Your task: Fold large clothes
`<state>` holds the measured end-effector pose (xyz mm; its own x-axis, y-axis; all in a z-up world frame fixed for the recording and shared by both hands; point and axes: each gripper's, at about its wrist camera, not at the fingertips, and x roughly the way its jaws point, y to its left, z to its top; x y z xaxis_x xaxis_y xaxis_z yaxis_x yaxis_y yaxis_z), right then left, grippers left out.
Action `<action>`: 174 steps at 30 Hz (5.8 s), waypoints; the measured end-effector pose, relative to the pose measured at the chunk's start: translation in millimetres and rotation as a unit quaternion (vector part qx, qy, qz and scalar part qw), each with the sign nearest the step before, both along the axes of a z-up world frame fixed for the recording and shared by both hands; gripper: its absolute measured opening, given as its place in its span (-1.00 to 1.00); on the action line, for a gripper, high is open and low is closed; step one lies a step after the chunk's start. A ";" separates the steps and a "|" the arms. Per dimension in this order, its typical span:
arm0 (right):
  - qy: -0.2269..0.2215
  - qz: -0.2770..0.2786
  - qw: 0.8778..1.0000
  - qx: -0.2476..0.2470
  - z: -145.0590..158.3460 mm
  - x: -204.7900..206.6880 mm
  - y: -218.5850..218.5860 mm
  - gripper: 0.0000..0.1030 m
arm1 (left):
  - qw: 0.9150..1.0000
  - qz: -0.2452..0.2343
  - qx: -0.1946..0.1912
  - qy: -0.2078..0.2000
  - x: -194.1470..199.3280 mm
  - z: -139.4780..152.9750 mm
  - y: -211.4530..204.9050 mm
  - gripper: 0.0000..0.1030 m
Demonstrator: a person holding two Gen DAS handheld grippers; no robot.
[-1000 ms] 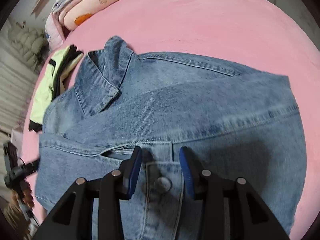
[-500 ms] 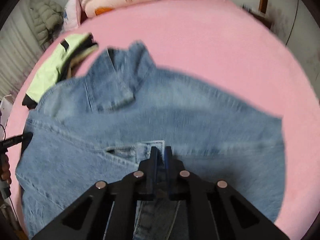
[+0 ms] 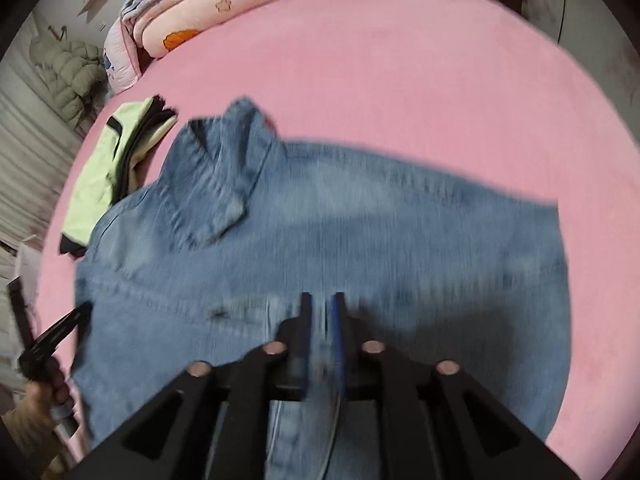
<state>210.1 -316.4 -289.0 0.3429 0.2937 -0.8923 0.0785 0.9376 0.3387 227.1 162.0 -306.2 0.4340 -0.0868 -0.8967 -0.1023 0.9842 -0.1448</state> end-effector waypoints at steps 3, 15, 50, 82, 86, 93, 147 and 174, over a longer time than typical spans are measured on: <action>0.027 0.000 0.999 0.028 -10.3 -20.1 0.5 -0.52 | 1.000 -0.003 -0.001 0.003 2.2 -1.6 -0.2 -0.73; 0.019 0.024 0.998 0.058 -34.9 -16.0 29.7 -0.58 | 1.000 0.009 -0.015 0.009 4.0 -6.9 3.0 -0.69; -0.101 0.121 0.987 -0.029 14.2 -20.4 192.2 -0.46 | 0.997 -0.063 -0.033 -0.010 -32.3 9.4 -94.9 -0.30; -0.077 0.050 0.992 -0.091 136.3 -106.4 81.4 -0.83 | 0.998 -0.034 0.057 -0.022 -114.9 168.8 -87.8 0.61; -0.102 0.045 0.991 -0.079 175.9 -119.1 73.0 -0.83 | 0.998 -0.007 0.052 -0.047 -135.7 214.5 -95.4 0.71; -0.134 0.043 0.987 -0.076 221.7 -140.8 58.4 -0.61 | 0.998 0.031 0.035 -0.049 -169.4 248.8 -103.1 0.72; -0.051 -0.068 0.990 -0.109 94.6 -369.7 8.5 -0.44 | 0.994 -0.031 -0.064 0.084 -338.2 2.3 -35.5 -0.40; 0.044 -0.253 0.966 0.038 -14.5 -389.8 -100.4 -0.29 | 0.988 -0.031 -0.054 0.139 -318.2 -4.4 -42.9 -0.65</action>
